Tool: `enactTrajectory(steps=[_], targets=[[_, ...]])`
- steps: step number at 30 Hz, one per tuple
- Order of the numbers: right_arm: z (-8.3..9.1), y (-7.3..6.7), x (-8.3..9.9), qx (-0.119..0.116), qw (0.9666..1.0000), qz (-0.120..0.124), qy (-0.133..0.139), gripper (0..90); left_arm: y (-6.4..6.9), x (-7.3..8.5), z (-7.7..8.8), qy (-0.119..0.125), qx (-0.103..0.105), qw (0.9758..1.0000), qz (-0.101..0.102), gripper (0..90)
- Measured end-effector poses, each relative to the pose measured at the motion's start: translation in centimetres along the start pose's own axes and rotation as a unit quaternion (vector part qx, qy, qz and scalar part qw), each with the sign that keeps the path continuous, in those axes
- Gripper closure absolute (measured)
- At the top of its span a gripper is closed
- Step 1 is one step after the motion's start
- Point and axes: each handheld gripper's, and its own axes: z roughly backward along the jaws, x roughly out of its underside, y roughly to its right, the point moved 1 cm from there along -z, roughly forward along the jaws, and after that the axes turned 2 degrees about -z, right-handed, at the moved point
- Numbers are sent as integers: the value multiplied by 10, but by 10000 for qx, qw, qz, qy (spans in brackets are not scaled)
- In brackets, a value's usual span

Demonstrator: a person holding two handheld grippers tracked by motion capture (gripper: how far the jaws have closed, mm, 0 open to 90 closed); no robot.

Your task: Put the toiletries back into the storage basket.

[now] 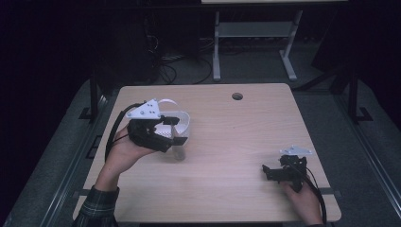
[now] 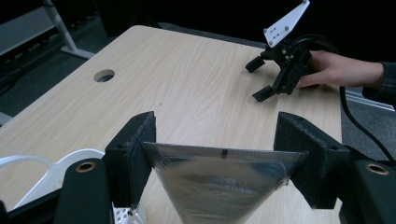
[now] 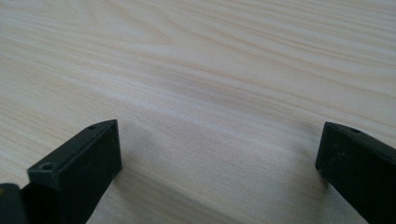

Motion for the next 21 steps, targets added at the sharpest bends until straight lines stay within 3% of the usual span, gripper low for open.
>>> enactTrajectory(steps=[21], targets=[[0, 0, 0, 3, 10000, 0, 3, 0, -24, -10, 24, -4, -441, 9989, 173, 297]])
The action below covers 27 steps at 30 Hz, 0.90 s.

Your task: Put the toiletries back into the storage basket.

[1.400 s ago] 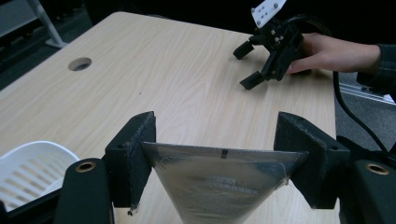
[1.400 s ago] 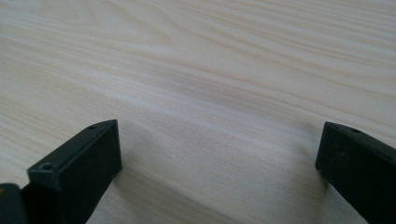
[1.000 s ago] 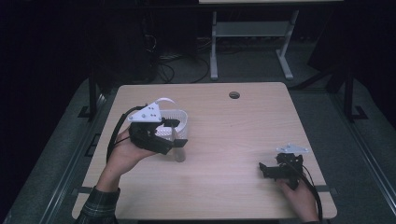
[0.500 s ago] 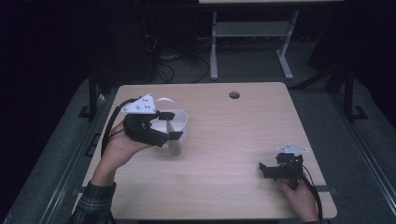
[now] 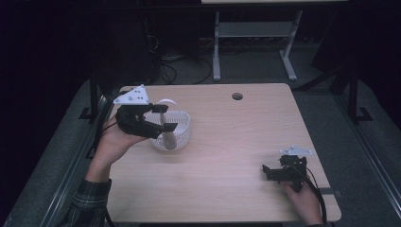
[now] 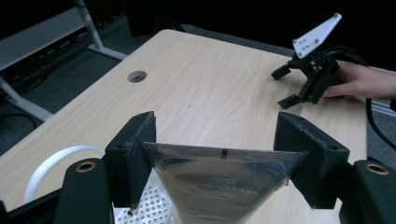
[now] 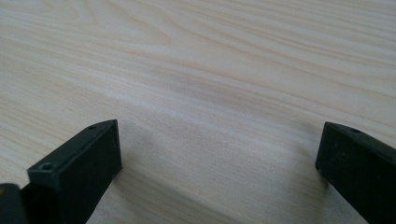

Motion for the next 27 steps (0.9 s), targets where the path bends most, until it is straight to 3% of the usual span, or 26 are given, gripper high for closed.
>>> enactTrajectory(steps=[13, 27], targets=[[0, 0, 0, 0, 10000, -1, 0, 0, -18, 3, 8, -60, -447, 9988, 207, 297], [0, 0, 0, 0, 10000, -2, 0, 0, -39, 10, 10, -60, -979, 9937, 532, 297]])
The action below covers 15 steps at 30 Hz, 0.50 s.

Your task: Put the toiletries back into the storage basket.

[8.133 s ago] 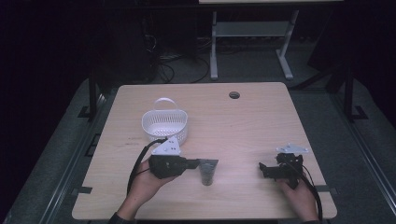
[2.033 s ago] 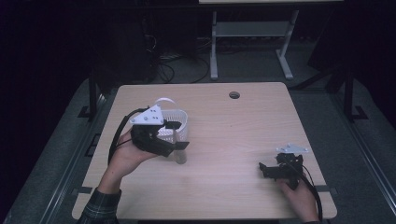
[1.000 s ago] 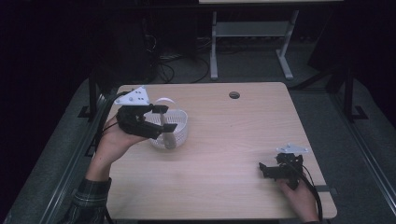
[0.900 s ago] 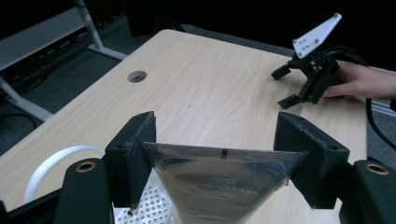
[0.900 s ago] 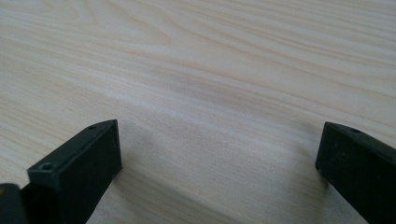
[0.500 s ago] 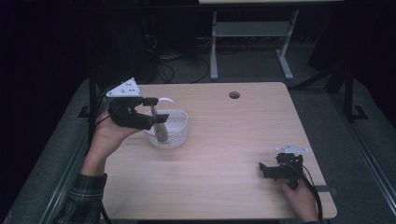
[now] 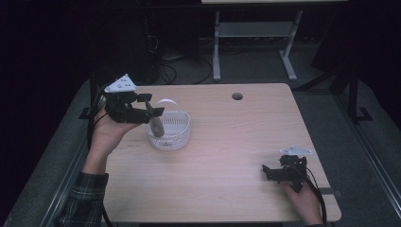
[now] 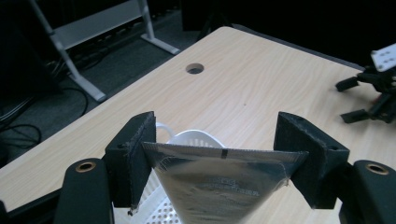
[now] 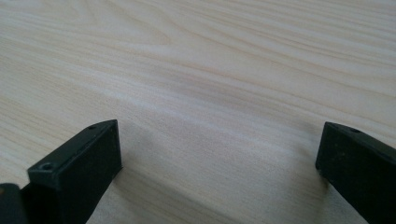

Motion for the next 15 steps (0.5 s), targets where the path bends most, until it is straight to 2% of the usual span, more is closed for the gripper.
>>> enactTrajectory(steps=[7, 15], targets=[[0, 0, 0, 0, 10000, 1, 1, 0, -9, 3, -2, 11, -206, 9998, 82, 297], [0, 0, 0, 1, 10000, 1, 1, 0, -16, 7, -8, 13, -313, 9994, 135, 297]])
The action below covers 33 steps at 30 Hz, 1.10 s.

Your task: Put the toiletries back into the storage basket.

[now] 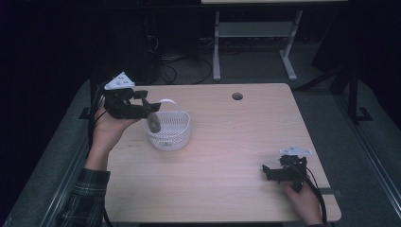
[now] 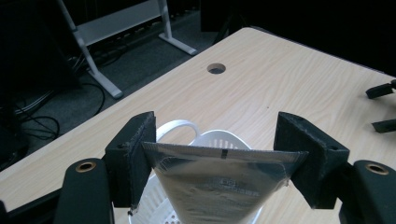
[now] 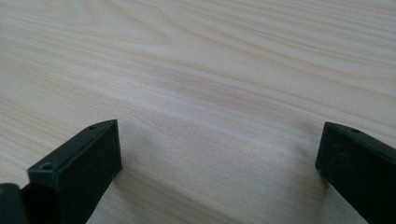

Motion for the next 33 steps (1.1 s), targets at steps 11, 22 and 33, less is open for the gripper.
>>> enactTrajectory(steps=[11, 22, 33], targets=[[0, 0, 0, -5, 10000, 3, -2, 0, -8, 11, -12, -127, -72, 9999, 42, 297], [0, 0, 0, -1, 10000, -2, -4, 0, -10, 20, -22, -193, -88, 9997, 86, 297], [0, 0, 0, 0, 10000, 2, -3, 0, -7, 28, -32, -323, -129, 9994, 64, 297]])
